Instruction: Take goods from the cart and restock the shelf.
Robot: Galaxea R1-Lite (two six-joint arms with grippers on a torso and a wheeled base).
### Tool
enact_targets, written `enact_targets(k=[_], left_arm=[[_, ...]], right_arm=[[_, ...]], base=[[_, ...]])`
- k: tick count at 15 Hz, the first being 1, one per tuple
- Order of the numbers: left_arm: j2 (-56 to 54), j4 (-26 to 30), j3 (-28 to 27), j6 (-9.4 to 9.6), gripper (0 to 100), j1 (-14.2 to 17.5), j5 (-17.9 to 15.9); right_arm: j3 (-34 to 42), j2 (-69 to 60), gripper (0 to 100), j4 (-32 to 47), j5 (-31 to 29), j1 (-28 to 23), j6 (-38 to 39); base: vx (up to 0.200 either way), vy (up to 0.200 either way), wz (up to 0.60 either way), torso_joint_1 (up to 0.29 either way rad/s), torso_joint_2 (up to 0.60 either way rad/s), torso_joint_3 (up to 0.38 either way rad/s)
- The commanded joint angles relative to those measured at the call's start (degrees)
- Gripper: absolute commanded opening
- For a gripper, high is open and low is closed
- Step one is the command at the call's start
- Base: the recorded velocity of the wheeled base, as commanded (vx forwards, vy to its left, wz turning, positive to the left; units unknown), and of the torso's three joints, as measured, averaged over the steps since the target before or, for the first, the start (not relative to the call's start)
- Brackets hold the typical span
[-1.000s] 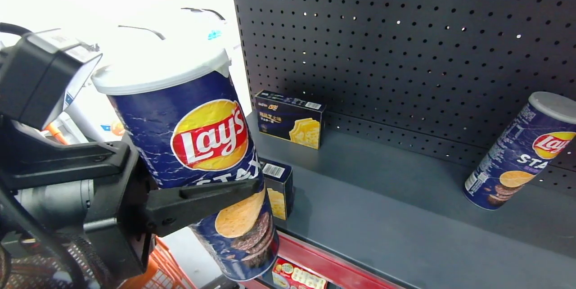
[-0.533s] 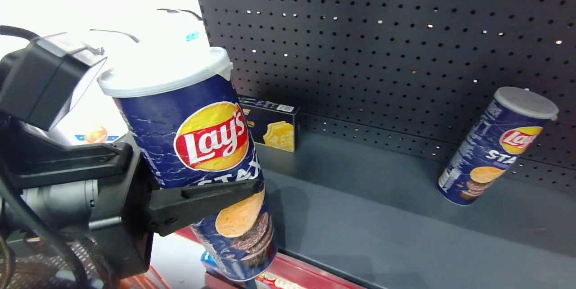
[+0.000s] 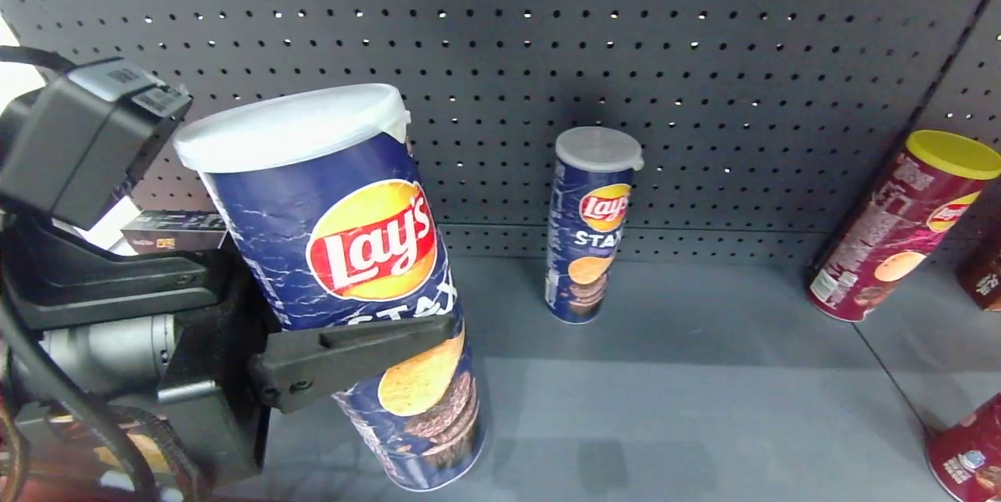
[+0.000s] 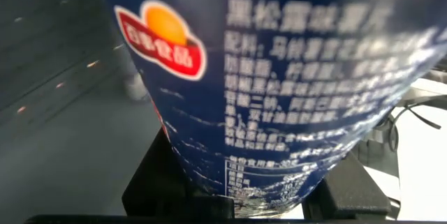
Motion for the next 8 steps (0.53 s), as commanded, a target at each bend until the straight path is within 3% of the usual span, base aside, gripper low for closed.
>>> enact_targets(k=[1,8], left_arm=[[-0.1,-0.1,0.1,-0.03,0,0.0,0.0],[-0.1,-0.1,0.3,-0.03,0,0.5,0.0]], right_arm=[[0.0,0.0,100,0.0,0.0,0.0,0.0],[0.0,0.0,100,0.0,0.0,0.0,0.0]], base=[[0.0,0.0,0.0,0.0,0.0,0.0],[0.0,0.0,0.0,0.0,0.0,0.0]])
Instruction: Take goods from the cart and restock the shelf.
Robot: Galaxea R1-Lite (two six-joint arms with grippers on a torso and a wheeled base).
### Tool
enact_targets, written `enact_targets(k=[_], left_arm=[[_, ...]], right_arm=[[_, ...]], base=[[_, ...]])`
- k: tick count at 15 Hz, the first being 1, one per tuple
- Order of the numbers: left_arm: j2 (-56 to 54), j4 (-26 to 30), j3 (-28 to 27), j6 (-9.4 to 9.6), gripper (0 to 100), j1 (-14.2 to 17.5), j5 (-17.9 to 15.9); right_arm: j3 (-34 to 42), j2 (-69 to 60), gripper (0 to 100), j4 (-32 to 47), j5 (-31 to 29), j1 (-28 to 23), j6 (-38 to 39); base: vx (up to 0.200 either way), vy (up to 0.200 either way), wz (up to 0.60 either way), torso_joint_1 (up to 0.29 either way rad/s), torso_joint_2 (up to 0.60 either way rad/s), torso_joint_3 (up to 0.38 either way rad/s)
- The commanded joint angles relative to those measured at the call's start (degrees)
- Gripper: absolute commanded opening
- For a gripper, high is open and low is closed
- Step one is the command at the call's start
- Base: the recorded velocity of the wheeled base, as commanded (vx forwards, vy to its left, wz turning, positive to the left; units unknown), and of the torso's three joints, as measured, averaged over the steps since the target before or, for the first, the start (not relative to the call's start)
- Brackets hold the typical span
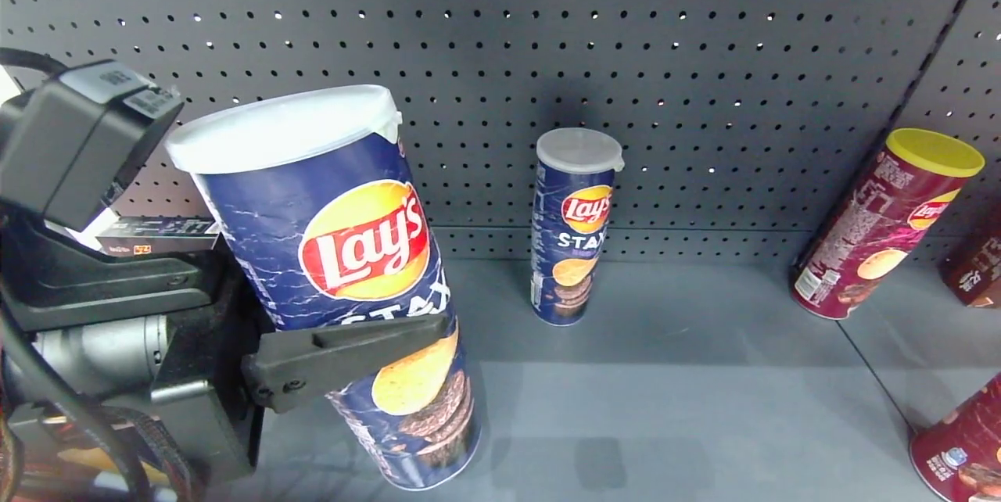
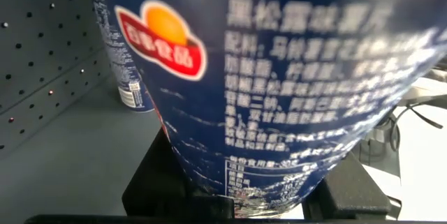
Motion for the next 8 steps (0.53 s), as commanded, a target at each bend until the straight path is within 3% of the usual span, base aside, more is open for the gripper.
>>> enact_targets(k=[1,8], left_arm=[[-0.1,0.0,0.2,0.0,0,0.0,0.0],[-0.1,-0.2,0.3,0.0,0,0.1,0.0]], right_arm=[[0.0,0.0,100,0.0,0.0,0.0,0.0],[0.0,0.0,100,0.0,0.0,0.0,0.0]], base=[[0.0,0.0,0.0,0.0,0.0,0.0],[0.0,0.0,0.0,0.0,0.0,0.0]])
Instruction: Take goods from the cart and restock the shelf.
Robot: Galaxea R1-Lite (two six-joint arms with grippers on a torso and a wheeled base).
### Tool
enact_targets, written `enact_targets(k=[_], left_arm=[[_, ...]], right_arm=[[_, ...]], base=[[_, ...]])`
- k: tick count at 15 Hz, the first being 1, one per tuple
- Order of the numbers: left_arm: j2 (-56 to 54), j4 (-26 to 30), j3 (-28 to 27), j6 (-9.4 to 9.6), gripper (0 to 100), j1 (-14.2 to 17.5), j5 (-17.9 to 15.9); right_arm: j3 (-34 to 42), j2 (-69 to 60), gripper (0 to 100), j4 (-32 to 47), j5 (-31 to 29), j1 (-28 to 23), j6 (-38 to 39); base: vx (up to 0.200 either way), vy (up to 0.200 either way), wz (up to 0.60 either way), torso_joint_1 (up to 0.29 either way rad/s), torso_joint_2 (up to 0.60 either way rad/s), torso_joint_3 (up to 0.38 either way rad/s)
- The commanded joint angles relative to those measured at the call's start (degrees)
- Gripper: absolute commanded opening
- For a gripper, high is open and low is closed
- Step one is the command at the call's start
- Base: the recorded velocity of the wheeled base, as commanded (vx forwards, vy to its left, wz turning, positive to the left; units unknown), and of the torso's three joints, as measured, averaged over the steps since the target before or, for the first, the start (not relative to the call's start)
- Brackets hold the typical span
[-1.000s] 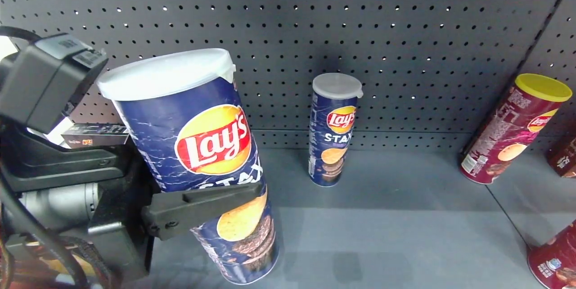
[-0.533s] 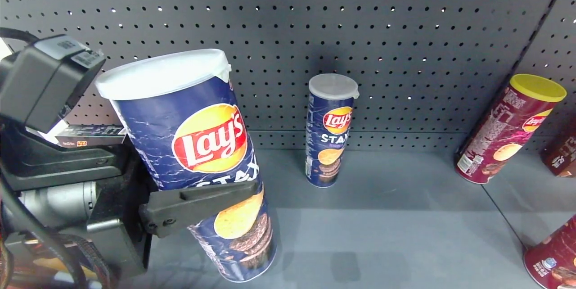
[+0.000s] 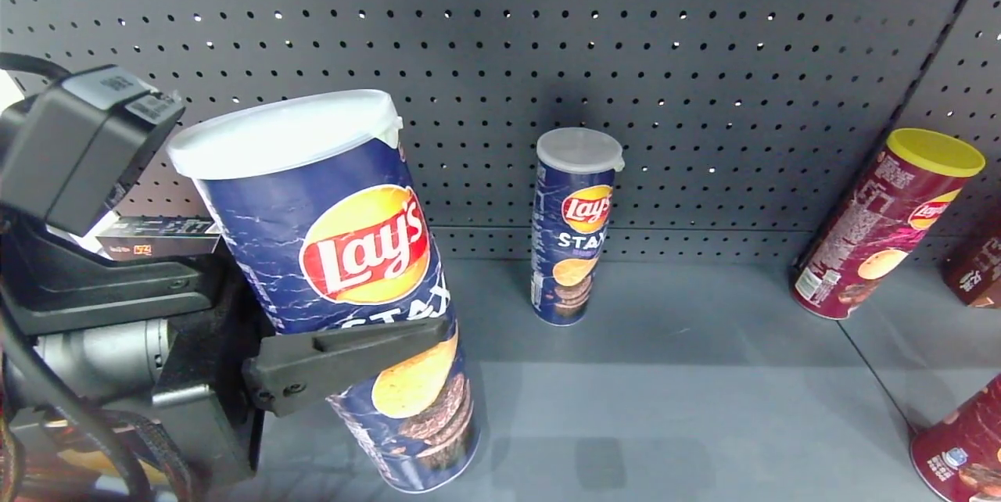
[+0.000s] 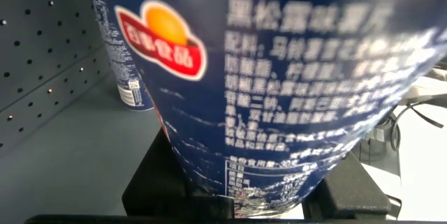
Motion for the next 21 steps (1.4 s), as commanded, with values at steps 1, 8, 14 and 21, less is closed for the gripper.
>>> enact_targets(k=[1,8,14,21], left_arm=[[0.0,0.0,0.0,0.0,0,0.0,0.0],[-0.1,0.0,0.9,0.0,0,0.1,0.0],[-0.4,0.4,1.8,-0.09,0,0.0,0.2],[-0.8,-0.2,5.1,0.0,0,2.4,0.2]], right_arm=[[0.0,0.0,100,0.0,0.0,0.0,0.0],[0.0,0.0,100,0.0,0.0,0.0,0.0],[-0.1,0.0,100,0.0,0.1,0.0,-0.1],[-17.7,7.6,100,7.4,0.9,1.6,1.8]], base=[[0.0,0.0,0.0,0.0,0.0,0.0],[0.0,0.0,0.0,0.0,0.0,0.0],[0.0,0.0,0.0,0.0,0.0,0.0],[0.0,0.0,0.0,0.0,0.0,0.0]])
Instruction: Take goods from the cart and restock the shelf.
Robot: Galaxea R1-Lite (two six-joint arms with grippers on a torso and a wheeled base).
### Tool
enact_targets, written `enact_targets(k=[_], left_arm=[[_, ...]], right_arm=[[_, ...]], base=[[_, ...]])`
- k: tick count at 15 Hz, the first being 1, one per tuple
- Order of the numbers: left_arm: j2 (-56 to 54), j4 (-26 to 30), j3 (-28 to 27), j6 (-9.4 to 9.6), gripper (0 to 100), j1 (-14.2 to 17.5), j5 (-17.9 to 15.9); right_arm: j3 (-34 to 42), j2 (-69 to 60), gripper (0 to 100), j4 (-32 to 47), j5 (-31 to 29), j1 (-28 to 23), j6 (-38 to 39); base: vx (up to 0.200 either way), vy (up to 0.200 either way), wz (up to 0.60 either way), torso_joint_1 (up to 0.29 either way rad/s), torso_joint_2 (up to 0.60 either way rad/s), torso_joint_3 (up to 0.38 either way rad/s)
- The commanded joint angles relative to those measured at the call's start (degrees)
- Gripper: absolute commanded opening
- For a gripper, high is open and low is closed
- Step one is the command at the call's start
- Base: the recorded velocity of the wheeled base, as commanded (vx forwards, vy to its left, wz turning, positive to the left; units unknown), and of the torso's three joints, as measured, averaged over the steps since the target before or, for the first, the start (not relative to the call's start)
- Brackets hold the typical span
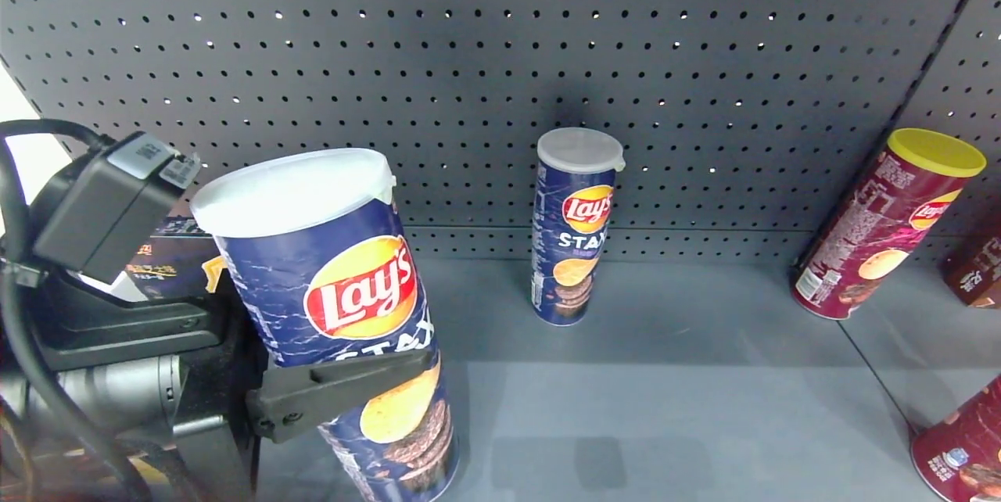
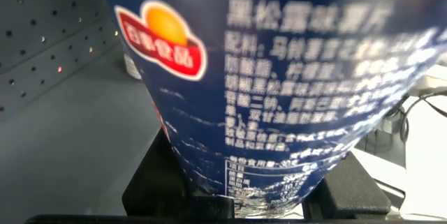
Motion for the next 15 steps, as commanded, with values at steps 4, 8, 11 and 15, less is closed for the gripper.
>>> enact_targets(k=[4,8,11,15], left_arm=[[-0.2,-0.3,0.8,0.06,0,0.3,-0.1],[-0.1,-0.2,0.8,0.06,0,0.3,0.0],[-0.4,0.1,1.5,-0.03,0,0.3,0.1],[-1.5,0.0,3.3,-0.03,0,0.3,0.1]], right_arm=[[-25.2,3.6,100,13.4,8.8,3.1,-0.1],[-27.7,6.4,100,13.1,14.8,3.1,-0.1],[-28.6,13.9,100,7.3,19.7,3.1,-0.1],[-28.8,22.0,100,-0.5,25.3,3.1,-0.6]], base=[[0.0,0.0,0.0,0.0,0.0,0.0],[0.0,0.0,0.0,0.0,0.0,0.0],[0.0,0.0,0.0,0.0,0.0,0.0],[0.0,0.0,0.0,0.0,0.0,0.0]])
